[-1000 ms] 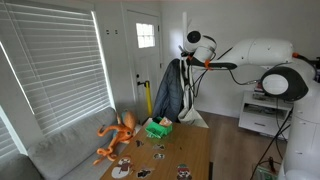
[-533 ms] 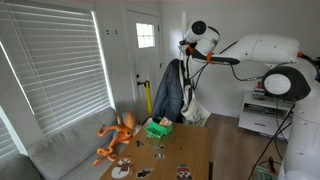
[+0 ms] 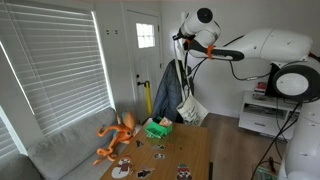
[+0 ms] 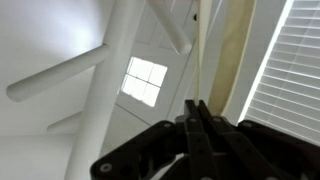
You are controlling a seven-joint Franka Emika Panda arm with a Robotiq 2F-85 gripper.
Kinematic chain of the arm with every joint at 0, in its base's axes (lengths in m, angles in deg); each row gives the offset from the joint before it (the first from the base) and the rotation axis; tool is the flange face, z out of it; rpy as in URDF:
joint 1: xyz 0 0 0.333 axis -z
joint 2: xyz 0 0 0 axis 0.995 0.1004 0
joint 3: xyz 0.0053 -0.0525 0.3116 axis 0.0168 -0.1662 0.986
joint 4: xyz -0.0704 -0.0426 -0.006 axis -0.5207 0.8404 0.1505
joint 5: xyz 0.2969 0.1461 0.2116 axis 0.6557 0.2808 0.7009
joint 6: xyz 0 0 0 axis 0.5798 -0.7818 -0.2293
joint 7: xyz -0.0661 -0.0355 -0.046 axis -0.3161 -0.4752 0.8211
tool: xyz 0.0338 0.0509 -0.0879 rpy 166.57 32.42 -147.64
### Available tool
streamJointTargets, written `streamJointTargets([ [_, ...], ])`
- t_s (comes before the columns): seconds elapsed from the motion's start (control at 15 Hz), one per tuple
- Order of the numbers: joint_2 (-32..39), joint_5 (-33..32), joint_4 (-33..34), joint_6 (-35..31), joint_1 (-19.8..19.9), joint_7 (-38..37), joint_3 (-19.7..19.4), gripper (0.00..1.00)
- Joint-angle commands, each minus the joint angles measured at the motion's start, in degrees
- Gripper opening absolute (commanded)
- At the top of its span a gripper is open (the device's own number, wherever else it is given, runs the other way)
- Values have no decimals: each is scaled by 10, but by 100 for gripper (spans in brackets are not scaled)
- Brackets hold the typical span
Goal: Pick up the white tote bag from the coat hanger stand and put it on the table
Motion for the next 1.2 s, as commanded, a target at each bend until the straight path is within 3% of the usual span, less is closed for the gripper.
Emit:
streamJointTargets([
  [0.0, -55, 51, -32, -12, -10, 67, 10, 1],
  [0.27, -84, 32, 5, 3, -12, 79, 9, 1],
  [0.6, -99, 31, -1, -1, -8, 74, 2, 4],
  [0.8, -79, 34, 10, -21, -35, 78, 28, 1],
  [1.13, -59, 141, 46, -8, -122, 136, 84, 1],
])
